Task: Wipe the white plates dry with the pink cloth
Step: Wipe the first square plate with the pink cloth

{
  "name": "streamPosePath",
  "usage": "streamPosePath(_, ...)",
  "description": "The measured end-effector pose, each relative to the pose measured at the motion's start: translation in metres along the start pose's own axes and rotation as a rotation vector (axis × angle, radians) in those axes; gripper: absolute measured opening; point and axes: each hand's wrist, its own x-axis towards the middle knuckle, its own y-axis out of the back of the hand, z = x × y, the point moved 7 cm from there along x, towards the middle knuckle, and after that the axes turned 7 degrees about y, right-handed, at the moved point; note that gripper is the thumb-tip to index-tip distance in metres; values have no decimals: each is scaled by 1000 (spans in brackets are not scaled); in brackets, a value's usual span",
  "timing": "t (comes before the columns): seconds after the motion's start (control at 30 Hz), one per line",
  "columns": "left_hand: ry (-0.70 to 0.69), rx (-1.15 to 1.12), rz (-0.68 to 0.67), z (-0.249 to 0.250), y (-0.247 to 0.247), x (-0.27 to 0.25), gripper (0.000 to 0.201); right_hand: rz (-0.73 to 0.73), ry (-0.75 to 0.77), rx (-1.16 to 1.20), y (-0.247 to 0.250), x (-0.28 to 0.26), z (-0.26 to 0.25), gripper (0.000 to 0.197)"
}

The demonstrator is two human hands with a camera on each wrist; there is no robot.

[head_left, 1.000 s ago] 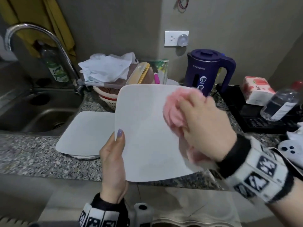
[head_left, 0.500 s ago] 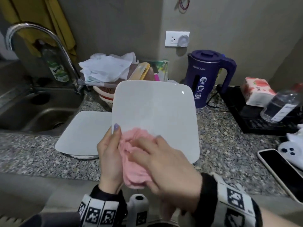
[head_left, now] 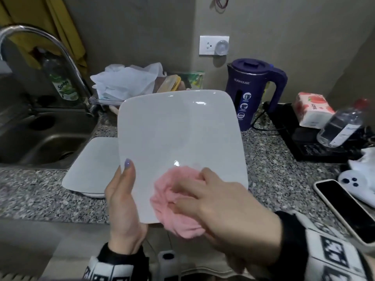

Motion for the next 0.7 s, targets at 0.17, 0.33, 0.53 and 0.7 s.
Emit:
streamPosePath(0.17, -136, 75, 36, 14, 2, -5, 29, 24, -373, -72, 17, -28, 85, 47)
streamPosePath(0.33, -167, 161, -2, 9, -15, -5, 25, 273, -391, 4, 31, 27, 58, 53)
streamPosePath(0.53, -186, 176, -25, 11, -11, -6, 38, 275, -317, 220, 26, 40, 51, 60)
streamPosePath(0.7, -252, 142, -18, 16, -13, -11, 46, 232, -555, 376, 5, 17, 82, 70)
